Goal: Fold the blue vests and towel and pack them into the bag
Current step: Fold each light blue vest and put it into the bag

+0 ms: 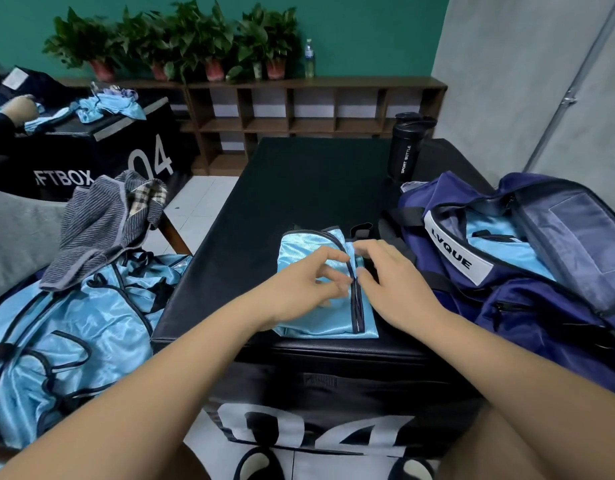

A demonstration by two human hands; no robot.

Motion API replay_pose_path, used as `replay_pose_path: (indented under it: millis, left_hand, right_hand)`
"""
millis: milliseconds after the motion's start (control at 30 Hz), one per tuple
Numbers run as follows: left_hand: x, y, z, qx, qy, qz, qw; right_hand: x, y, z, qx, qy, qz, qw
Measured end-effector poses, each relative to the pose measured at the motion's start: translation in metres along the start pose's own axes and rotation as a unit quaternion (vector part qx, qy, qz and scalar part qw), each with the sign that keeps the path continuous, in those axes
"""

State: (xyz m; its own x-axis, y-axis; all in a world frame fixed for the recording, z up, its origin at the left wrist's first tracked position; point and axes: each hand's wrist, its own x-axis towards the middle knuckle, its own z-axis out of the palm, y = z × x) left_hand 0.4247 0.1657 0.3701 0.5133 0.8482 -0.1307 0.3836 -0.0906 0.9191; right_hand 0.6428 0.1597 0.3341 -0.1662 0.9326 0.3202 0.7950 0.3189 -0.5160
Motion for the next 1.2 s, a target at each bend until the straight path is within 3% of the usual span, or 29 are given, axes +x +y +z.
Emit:
replay_pose_path:
  millis: [233, 433, 833, 1067, 1200]
  left_hand:
    - [-0.028, -0.015, -0.03, 0.258, 0.037, 0.079, 0.962]
    - [-0.036, -0.028, -0.041, 0.35, 0.017, 0.073, 0.934]
    - [-0.03, -0.034, -0.021, 0.464, 0.013, 0.125, 0.877]
    - [-0.029, -0.022, -0.028, 0.38, 0.045, 0.095, 0.919]
    - [-0.029, -0.021, -0.032, 0.296, 0.058, 0.087, 0.95]
  right_hand:
    - [-0.021, -0.014, -0.002, -0.055, -0.118, -0.14, 0.982]
    - [-0.027, -0.015, 0.0, -0.094, -0.184, -0.156, 0.966]
    - [-0.028, -0.014, 0.001, -0.113, -0.18, -0.168, 0.962]
    - [-0.024, -0.017, -0.004, -0.08, -0.146, -0.117, 0.979]
    - [-0.021, -0.015, -0.008, 0.012, -0.099, -0.057, 0.993]
